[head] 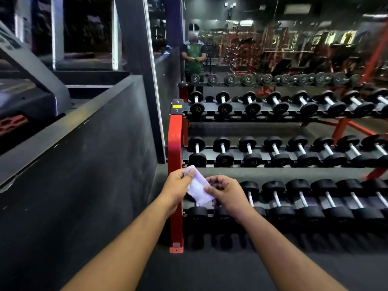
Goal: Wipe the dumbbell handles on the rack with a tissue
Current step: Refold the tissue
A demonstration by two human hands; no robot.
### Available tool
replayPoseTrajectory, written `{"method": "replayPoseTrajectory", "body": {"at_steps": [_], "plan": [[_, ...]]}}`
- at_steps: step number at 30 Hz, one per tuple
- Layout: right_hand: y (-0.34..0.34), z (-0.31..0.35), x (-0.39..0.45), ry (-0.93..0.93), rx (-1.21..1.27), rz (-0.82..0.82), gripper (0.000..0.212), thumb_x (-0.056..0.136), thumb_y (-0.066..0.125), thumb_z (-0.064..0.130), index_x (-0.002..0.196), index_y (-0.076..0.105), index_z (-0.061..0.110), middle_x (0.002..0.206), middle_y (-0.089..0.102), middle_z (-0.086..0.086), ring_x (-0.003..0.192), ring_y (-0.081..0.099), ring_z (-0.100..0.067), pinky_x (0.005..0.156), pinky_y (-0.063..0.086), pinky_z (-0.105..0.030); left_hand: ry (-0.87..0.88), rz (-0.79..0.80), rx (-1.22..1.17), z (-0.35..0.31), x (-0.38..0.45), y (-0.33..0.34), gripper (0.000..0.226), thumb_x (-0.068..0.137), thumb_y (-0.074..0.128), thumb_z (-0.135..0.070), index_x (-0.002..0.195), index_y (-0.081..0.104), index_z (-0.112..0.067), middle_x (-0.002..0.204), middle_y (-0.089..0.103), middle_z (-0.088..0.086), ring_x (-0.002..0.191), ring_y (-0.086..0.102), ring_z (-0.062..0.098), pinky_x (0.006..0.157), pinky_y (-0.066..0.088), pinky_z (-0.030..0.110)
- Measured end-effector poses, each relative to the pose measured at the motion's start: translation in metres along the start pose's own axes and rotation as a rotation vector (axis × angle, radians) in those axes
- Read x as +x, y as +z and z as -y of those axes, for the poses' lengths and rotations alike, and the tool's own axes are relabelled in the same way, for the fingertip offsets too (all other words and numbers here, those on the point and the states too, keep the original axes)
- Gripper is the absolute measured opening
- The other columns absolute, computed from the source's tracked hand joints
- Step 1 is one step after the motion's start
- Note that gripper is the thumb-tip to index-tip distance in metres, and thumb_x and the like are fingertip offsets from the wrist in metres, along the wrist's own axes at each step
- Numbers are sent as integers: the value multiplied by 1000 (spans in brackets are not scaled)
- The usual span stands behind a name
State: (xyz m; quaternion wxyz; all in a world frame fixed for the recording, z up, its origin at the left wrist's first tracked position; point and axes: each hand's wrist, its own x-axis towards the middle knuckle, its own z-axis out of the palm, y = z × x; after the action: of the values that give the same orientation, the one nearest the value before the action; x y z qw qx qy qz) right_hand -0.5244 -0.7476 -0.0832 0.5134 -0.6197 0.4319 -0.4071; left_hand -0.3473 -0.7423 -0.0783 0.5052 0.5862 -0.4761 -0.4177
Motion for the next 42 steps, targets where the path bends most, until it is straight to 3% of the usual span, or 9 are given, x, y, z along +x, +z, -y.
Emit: {"method": "replayPoseTrajectory", "body": {"at_steps": [2, 7, 11, 14, 20, 27, 34, 38, 42], "plan": [[-23, -10, 24, 4, -1, 61, 17, 87, 74, 6, 102, 70, 15, 71, 70, 0, 51, 57, -20, 49, 48, -30, -28, -24, 13, -5, 24, 21, 32, 104, 56, -34, 83, 62, -10, 73, 53, 6, 68, 46, 16, 62, 37, 30], [-73, -18, 78, 34, 43, 223, 30, 91, 73, 17, 120, 64, 16, 108, 75, -2, 99, 71, -13, 83, 56, -26, 49, 44, 165, -10, 71, 67, 38, 106, 51, -34, 91, 66, -3, 77, 61, 0, 69, 51, 11, 66, 43, 28], [-101, -27, 125, 5, -71, 195, 8, 92, 67, 9, 99, 71, 12, 94, 75, -6, 80, 65, -10, 72, 52, -27, 54, -18, 40, -20, 103, 93, 24, 102, 54, -34, 103, 64, -12, 91, 65, -2, 78, 58, 6, 66, 48, 14], [-115, -33, 155, 79, 94, 91, 10, 94, 65, 8, 103, 69, 6, 98, 75, -15, 83, 69, -20, 74, 56, -33, -39, 56, -91, -14, 125, 100, 38, 90, 64, -44, 115, 61, -16, 93, 66, 1, 77, 63, 13, 60, 54, 23], [-130, -41, 217, 157, 304, 90, 18, 97, 61, 6, 114, 66, 4, 102, 74, -16, 82, 71, -24, 59, 59, -34, -61, 45, -208, -1, 192, 112, 11, 98, 62, -4, 106, 69, -5, 80, 70, 4, 58, 62, 11, 50, 50, 24], [-127, -43, 337, 203, 304, 115, 28, 96, 49, -2, 94, 72, 14, 98, 73, -12, 79, 67, -23, 60, 56, -32, 24, 47, -315, 4, 319, 99, 25, 97, 56, 3, 96, 78, -8, 97, 76, 13, 87, 68, 19, 82, 53, 32], [-121, -39, 451, 107, 169, 31, 30, 93, 46, -11, 85, 63, 12, 77, 65, -6, 65, 58, -20, 53, 48, -24, -35, 116, -344, 13, 437, 84, 39, 92, 50, -40, 67, 66, -16, 97, 67, 5, 88, 61, 20, 80, 47, 37], [-126, -44, 499, -28, -87, 14, 35, 83, 41, -18, 83, 65, 7, 67, 58, 6, 56, 48, -3, 54, 39, -17, -105, 113, -341, 20, 487, 91, 13, 96, 69, -23, 99, 58, -17, 99, 66, 9, 80, 64, 17, 72, 53, 42], [-135, -57, 556, -50, -45, 2, 41, 87, 47, -13, 91, 69, 21, 84, 70, -4, 74, 63, -16, 67, 52, -29, -129, 142, -271, 21, 535, 97, 24, 96, 68, -19, 118, 60, -12, 95, 72, 10, 73, 66, 17, 64, 56, 37]]}}
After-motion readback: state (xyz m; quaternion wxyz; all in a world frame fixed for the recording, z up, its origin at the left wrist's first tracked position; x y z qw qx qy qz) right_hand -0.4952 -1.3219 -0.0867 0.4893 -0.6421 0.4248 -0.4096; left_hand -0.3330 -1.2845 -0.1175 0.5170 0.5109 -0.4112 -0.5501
